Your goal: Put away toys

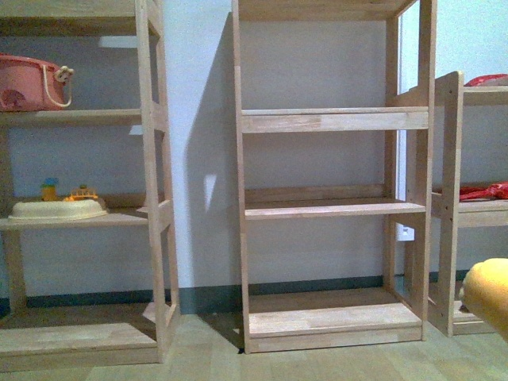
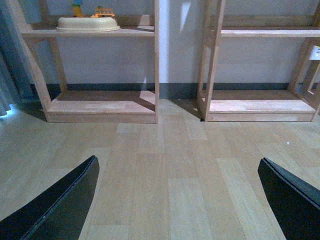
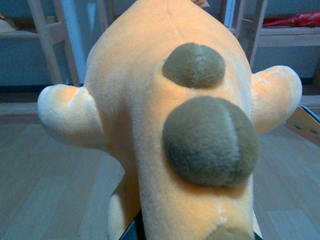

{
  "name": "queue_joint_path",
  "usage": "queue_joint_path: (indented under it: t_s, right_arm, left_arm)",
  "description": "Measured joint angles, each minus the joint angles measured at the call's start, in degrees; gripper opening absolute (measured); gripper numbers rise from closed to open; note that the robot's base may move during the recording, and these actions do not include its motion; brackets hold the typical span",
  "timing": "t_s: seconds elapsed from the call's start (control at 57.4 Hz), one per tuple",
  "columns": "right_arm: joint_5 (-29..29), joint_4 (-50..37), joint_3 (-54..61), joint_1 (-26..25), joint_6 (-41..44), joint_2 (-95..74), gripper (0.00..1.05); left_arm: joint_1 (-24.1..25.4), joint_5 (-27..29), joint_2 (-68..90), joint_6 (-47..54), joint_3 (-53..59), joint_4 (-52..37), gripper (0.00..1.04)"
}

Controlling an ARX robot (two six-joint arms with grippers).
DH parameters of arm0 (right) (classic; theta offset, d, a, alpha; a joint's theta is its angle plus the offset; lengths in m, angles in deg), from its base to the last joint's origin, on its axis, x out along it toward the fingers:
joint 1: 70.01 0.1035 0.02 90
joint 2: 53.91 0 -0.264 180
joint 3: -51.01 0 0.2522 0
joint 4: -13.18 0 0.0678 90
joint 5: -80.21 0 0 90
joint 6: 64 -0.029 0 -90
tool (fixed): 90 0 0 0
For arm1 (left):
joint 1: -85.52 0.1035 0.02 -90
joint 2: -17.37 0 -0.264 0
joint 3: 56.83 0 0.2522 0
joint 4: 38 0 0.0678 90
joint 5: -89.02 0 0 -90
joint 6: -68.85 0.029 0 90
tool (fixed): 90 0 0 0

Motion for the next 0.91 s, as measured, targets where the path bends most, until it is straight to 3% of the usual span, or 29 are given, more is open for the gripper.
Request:
queue_joint_path:
  t_s: [0.906]
  right_arm:
    - [-0.04,0.0,0.0,-0.02,0.0,0.0,0.07]
  left_arm:
    - [0.0,0.0,0.0,0.02,0.0,0.0,0.98]
